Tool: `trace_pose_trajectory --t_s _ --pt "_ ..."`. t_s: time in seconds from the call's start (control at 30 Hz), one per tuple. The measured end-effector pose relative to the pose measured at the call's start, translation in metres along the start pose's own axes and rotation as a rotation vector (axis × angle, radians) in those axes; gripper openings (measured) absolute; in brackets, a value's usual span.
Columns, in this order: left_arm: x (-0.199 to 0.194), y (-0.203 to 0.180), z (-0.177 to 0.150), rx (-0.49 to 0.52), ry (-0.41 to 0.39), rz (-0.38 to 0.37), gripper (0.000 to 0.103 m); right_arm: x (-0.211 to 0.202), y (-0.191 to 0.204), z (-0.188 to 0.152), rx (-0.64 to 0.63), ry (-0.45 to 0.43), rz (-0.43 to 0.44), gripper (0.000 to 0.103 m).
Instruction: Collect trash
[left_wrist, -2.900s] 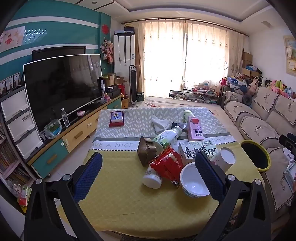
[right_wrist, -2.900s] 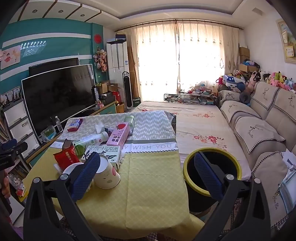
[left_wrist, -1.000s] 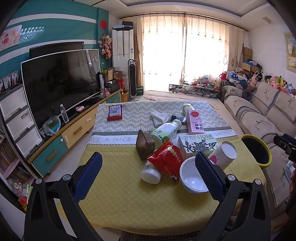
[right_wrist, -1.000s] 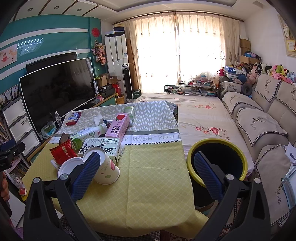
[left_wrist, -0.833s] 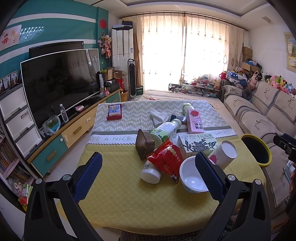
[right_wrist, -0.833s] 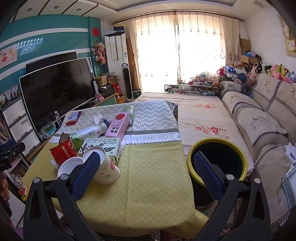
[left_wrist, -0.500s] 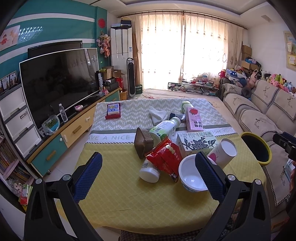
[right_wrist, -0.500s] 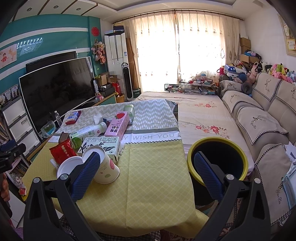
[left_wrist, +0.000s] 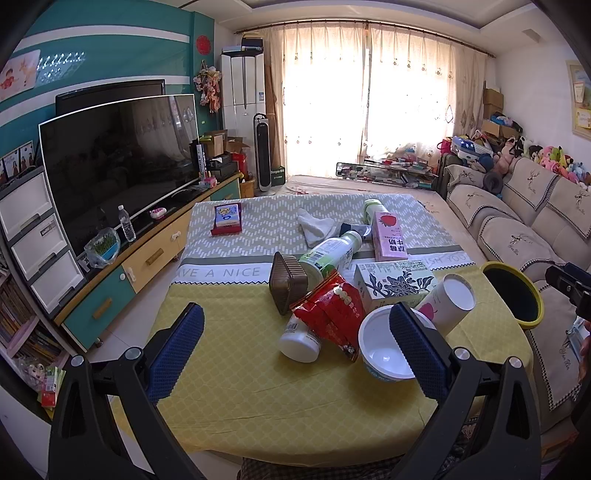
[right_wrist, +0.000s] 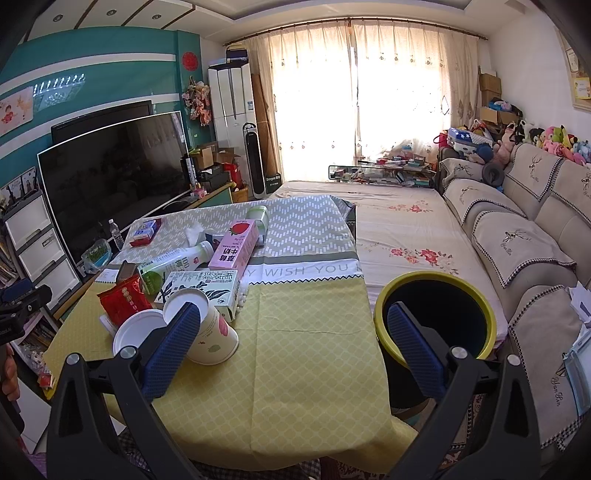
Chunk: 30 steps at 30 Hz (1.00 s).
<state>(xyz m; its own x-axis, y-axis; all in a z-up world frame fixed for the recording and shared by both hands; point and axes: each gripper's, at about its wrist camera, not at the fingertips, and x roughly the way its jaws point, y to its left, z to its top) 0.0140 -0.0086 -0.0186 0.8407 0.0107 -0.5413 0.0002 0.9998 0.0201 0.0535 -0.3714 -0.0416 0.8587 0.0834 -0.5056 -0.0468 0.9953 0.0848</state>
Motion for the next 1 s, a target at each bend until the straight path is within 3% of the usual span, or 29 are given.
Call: trace_pose_trajectory --t_s 0.43,0.77,0.9,1.0 --pt "0.007 0.002 -0.003 -0.006 0.016 0.004 0.099 0.009 0.001 -0.005 0.006 0.031 0.013 0.097" --pt "0.024 0.012 -0.005 -0.029 0.047 0.008 0.099 0.033 0.031 -0.002 -0.030 0.103 0.179 0.097" --pt "0.033 0.017 -0.009 -0.042 0.064 0.011 0.099 0.056 0.057 -0.007 -0.066 0.147 0.243 0.083" --pt "0.038 0.021 -0.010 -0.050 0.074 0.014 0.099 0.076 0.072 -0.011 -0.092 0.188 0.260 0.082"
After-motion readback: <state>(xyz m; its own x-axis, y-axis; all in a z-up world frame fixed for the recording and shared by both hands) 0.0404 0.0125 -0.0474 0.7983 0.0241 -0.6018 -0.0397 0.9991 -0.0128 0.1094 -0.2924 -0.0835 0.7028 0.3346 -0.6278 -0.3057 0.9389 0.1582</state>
